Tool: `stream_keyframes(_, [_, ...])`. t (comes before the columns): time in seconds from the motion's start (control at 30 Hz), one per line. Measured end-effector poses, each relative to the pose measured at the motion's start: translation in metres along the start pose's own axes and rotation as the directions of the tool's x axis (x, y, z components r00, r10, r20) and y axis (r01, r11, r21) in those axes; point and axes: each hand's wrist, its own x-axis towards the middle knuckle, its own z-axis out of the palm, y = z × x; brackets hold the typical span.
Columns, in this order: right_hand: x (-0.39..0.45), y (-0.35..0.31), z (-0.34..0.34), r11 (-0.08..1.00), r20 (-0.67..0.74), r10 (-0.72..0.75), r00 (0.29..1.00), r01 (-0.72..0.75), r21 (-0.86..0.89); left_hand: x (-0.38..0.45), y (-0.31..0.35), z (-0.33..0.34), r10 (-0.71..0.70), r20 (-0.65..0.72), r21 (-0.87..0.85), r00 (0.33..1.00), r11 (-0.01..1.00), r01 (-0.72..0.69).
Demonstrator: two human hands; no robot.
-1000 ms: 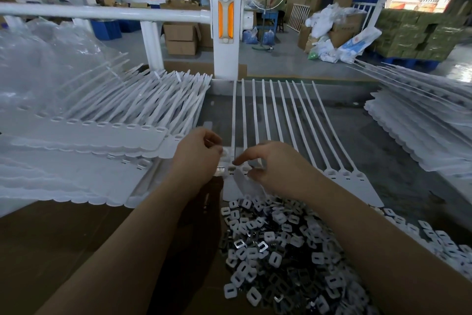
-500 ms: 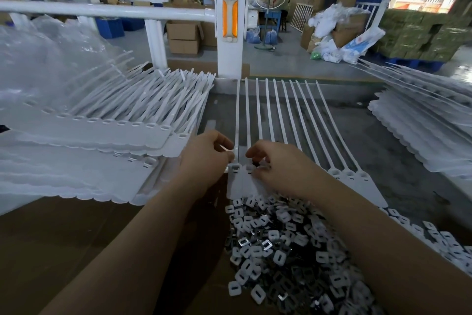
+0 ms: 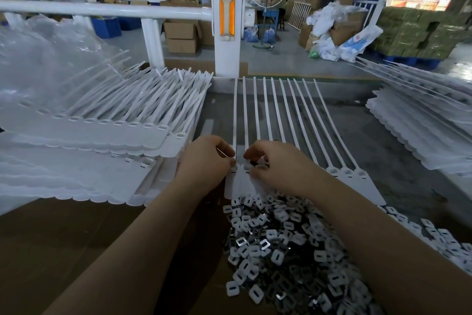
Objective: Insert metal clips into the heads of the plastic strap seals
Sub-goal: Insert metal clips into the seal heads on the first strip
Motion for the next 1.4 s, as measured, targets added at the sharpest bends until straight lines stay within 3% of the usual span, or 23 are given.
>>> stream_keyframes(0.37, [-0.002, -0.001, -0.002, 1.000, 0.015, -0.007, 1.000, 0.008, -0.012, 0.006, 0.002, 0.002, -0.041, 0.048, 0.055, 0.998, 0.998, 0.039])
stream_keyframes(0.7, [-0.004, 0.002, -0.012, 0.993, 0.167, -0.041, 0.985, 0.058, -0.100, 0.012, 0.003, 0.007, -0.113, 0.052, 0.025, 0.992, 0.993, 0.112])
stream_keyframes(0.87, [-0.003, 0.003, -0.008, 0.992, 0.182, -0.063, 0.981, 0.081, -0.096, 0.011, -0.002, 0.010, -0.079, -0.033, 0.074, 0.996, 0.994, 0.081])
stream_keyframes(1.0, [-0.003, 0.000, -0.004, 0.990, 0.177, -0.101, 0.979, 0.117, -0.084, 0.005, -0.003, 0.008, 0.106, -0.088, 0.133, 0.991, 0.987, -0.094])
stream_keyframes(1.1, [-0.002, 0.000, -0.007, 0.992, 0.132, -0.121, 0.984, 0.123, -0.006, -0.001, 0.002, -0.005, 0.260, 0.028, 0.063, 0.965, 0.963, -0.262])
stream_keyframes(1.2, [0.001, 0.002, -0.014, 0.994, 0.036, -0.075, 0.997, 0.072, 0.078, -0.008, 0.008, -0.017, 0.362, 0.317, -0.022, 0.876, 0.927, -0.375])
stream_keyframes(1.3, [0.002, 0.004, -0.019, 0.993, -0.002, -0.048, 0.999, 0.048, 0.105, -0.013, 0.013, -0.014, 0.401, 0.496, -0.080, 0.770, 0.904, -0.419])
stream_keyframes(1.4, [0.001, 0.004, -0.020, 0.992, 0.018, -0.050, 0.999, 0.047, 0.117, -0.013, 0.016, -0.009, 0.394, 0.571, -0.071, 0.720, 0.897, -0.435])
